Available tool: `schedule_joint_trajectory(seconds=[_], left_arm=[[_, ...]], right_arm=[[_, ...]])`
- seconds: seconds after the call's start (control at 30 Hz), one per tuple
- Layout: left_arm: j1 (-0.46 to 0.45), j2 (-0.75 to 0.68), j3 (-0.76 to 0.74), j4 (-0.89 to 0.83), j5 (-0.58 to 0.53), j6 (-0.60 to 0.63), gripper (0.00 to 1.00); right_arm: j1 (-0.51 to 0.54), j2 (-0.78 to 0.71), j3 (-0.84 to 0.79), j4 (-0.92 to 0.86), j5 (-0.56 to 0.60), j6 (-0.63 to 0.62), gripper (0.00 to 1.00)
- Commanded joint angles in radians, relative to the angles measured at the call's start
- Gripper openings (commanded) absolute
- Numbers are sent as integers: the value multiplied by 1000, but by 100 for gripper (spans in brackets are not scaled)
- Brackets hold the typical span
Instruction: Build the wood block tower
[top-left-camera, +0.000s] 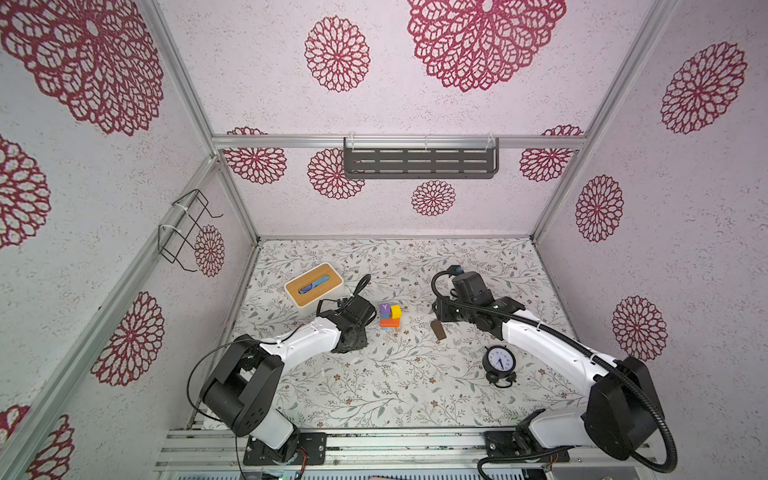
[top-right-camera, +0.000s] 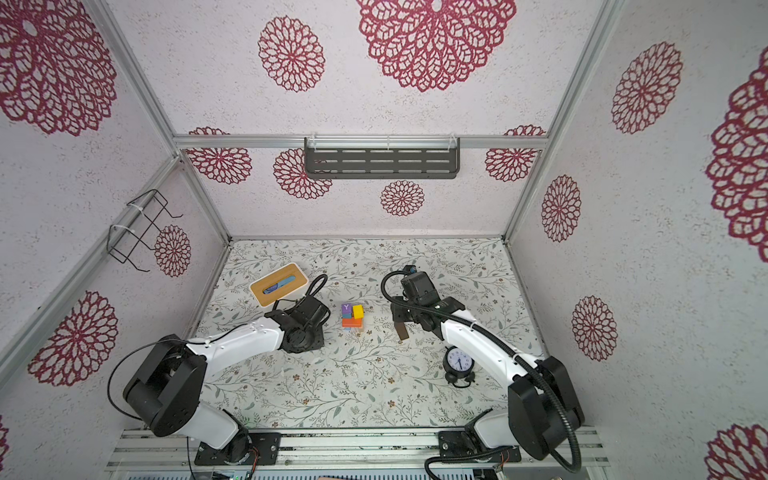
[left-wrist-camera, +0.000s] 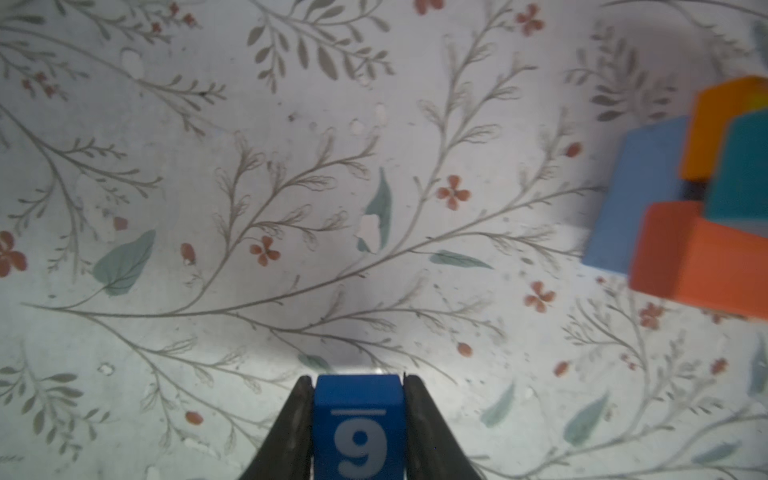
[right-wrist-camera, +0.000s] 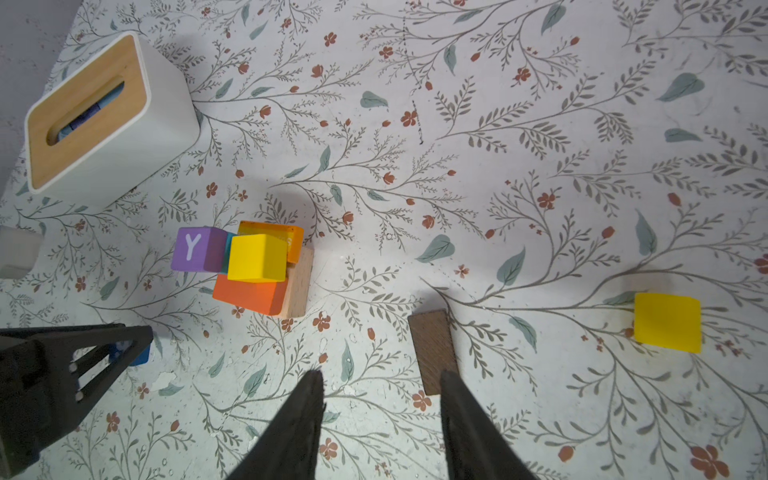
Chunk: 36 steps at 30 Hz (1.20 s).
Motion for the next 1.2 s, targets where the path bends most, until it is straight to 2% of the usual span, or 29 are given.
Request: schedule_joint_trajectory(seconds=[0.0, 0.3, 0.37, 0.47, 0.5, 0.7, 0.93, 1.07, 1.17], left_arm=[[-79, 1, 62, -45, -31, -47, 30], [-271, 237, 342, -110, -72, -89, 29], [-296, 294, 414, -135, -77, -91, 29], [-325, 374, 515, -162, -85, -91, 29], [-329, 389, 541, -166, -83, -92, 29], [-336, 527, 647, -146, -59, -110, 30], [-337, 624, 741, -147, -56, -124, 34], [-338, 646, 774, -151, -52, -121, 42], [-338, 629, 768, -150, -69, -123, 54]], right_arm=[[-68, -68, -36, 24, -56, 6, 51], [-173, -210, -149, 37, -107, -3, 58], [-206, -237, -188, 61, -156, -10, 70], [-261, -279, -245, 95, -220, -3, 96], [-280, -297, -266, 105, -233, -2, 99], [-348, -374, -327, 123, -238, -1, 99], [-367, -389, -360, 137, -221, 30, 99], [-374, -405, -372, 127, -201, 41, 91], [-376, -423, -373, 108, -177, 46, 86]])
